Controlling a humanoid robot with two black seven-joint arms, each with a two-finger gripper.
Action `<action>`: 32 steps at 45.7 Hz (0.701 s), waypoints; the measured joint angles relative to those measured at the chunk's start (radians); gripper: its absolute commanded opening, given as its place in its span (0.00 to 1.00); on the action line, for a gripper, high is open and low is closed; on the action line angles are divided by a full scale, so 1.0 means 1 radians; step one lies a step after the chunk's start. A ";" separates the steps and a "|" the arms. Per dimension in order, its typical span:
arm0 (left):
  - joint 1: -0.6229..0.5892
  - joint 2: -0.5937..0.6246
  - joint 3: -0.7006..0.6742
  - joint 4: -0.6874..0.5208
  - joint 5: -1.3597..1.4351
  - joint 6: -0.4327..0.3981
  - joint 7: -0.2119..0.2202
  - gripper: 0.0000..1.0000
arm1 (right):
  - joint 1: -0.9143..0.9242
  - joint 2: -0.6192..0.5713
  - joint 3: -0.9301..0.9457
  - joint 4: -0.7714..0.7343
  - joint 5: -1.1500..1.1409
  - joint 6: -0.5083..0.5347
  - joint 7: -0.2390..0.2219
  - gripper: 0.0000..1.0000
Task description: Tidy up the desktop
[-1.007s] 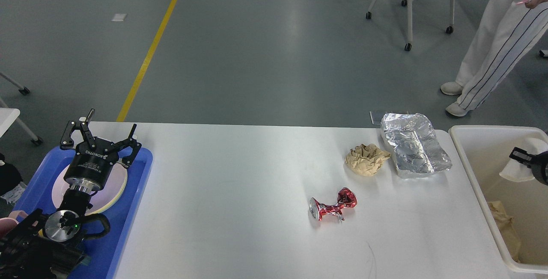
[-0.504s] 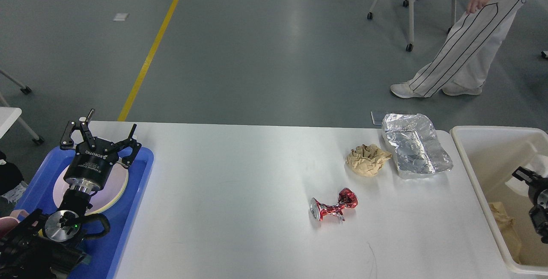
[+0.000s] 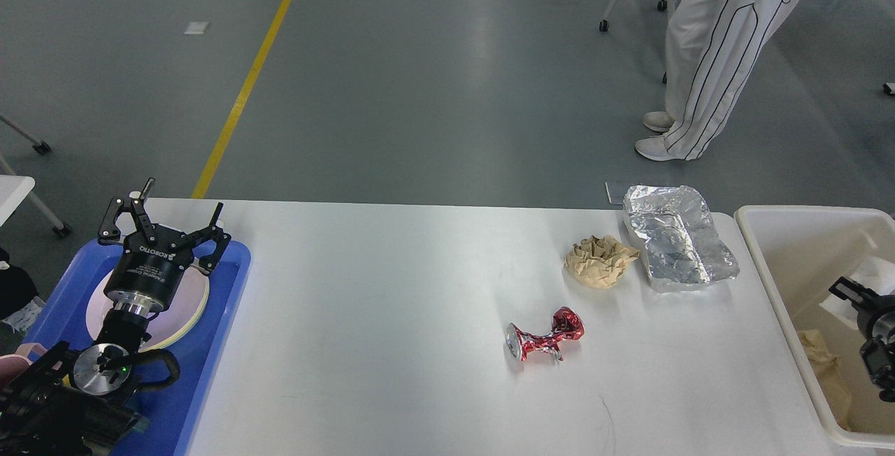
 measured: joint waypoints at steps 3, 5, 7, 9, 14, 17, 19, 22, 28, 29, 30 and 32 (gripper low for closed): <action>0.000 0.000 0.000 0.000 0.000 0.000 0.000 0.98 | 0.000 0.000 0.001 0.002 0.000 0.000 0.000 1.00; 0.000 0.000 0.000 0.000 0.000 0.000 0.000 0.98 | 0.000 0.000 0.001 0.004 0.000 0.000 0.000 1.00; 0.000 0.000 0.000 0.000 0.000 0.000 0.000 0.98 | 0.000 0.000 0.002 0.004 0.000 0.000 0.000 1.00; 0.000 0.000 0.000 0.000 0.000 0.000 0.000 0.98 | 0.000 0.000 0.002 0.004 0.000 0.000 0.000 1.00; 0.000 0.000 0.000 0.000 0.000 0.000 0.000 0.98 | 0.001 0.004 0.000 0.004 0.001 -0.001 0.000 1.00; 0.000 0.000 0.000 0.000 0.000 0.000 0.000 0.98 | 0.015 0.012 -0.002 -0.002 0.001 -0.001 0.000 1.00; 0.000 0.000 0.000 0.000 0.000 0.000 0.000 0.98 | 0.021 0.012 -0.003 -0.003 0.001 -0.001 0.000 1.00; 0.000 0.000 0.000 0.000 0.000 0.000 0.000 0.98 | 0.039 0.010 -0.004 0.000 0.001 -0.001 0.000 1.00; 0.000 0.000 0.000 0.000 0.000 0.000 0.000 0.98 | 0.100 0.010 -0.002 0.022 0.001 0.001 0.000 1.00; 0.000 0.000 0.000 0.000 0.000 0.000 0.000 0.98 | 0.115 0.011 -0.001 0.032 0.001 0.001 0.000 1.00; 0.000 0.000 0.000 0.000 0.000 0.000 0.000 0.98 | 0.139 0.013 0.000 0.047 0.001 0.002 0.001 1.00; 0.000 0.000 0.000 0.000 0.000 0.000 0.000 0.98 | 0.184 0.013 0.001 0.080 0.001 0.002 0.002 1.00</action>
